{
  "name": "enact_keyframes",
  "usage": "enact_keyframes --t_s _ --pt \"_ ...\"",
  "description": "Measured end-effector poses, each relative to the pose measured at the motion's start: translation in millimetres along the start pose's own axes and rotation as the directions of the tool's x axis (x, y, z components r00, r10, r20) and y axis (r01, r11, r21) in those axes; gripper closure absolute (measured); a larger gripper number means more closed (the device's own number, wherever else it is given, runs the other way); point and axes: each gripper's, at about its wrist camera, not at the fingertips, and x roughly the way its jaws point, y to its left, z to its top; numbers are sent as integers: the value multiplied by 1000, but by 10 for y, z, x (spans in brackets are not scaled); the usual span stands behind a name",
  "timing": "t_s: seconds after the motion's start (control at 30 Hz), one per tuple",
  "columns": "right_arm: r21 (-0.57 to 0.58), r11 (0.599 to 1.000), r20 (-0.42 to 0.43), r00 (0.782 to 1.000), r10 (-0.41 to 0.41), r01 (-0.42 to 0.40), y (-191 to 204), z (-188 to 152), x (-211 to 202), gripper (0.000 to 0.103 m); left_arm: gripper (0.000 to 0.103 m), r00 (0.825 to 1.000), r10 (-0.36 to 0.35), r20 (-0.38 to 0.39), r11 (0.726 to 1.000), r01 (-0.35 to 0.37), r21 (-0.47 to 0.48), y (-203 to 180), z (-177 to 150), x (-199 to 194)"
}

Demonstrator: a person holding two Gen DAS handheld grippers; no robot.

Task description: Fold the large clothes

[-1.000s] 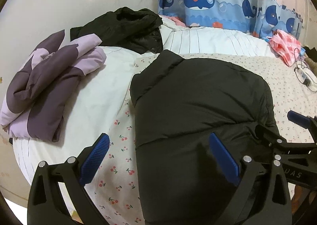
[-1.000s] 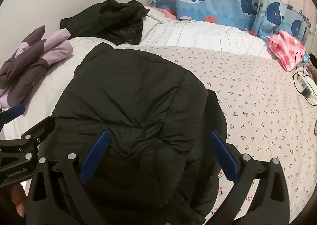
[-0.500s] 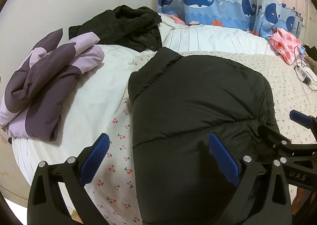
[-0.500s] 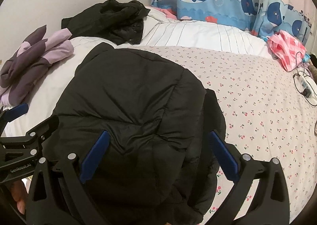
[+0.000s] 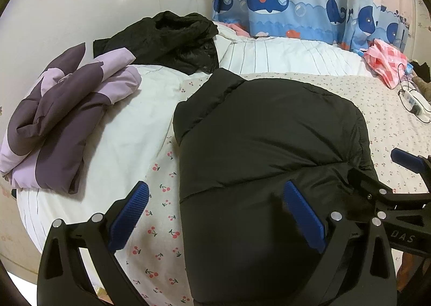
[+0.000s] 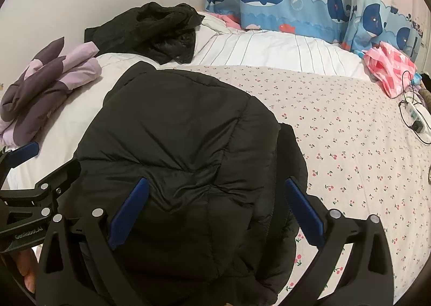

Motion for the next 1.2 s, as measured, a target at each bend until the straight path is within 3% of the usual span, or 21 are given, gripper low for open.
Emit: enact_keyframes --t_s 1.2 --pt "-27 999 25 1000 -16 16 54 6 -13 6 7 1000 -4 20 1000 4 -5 5 8 -34"
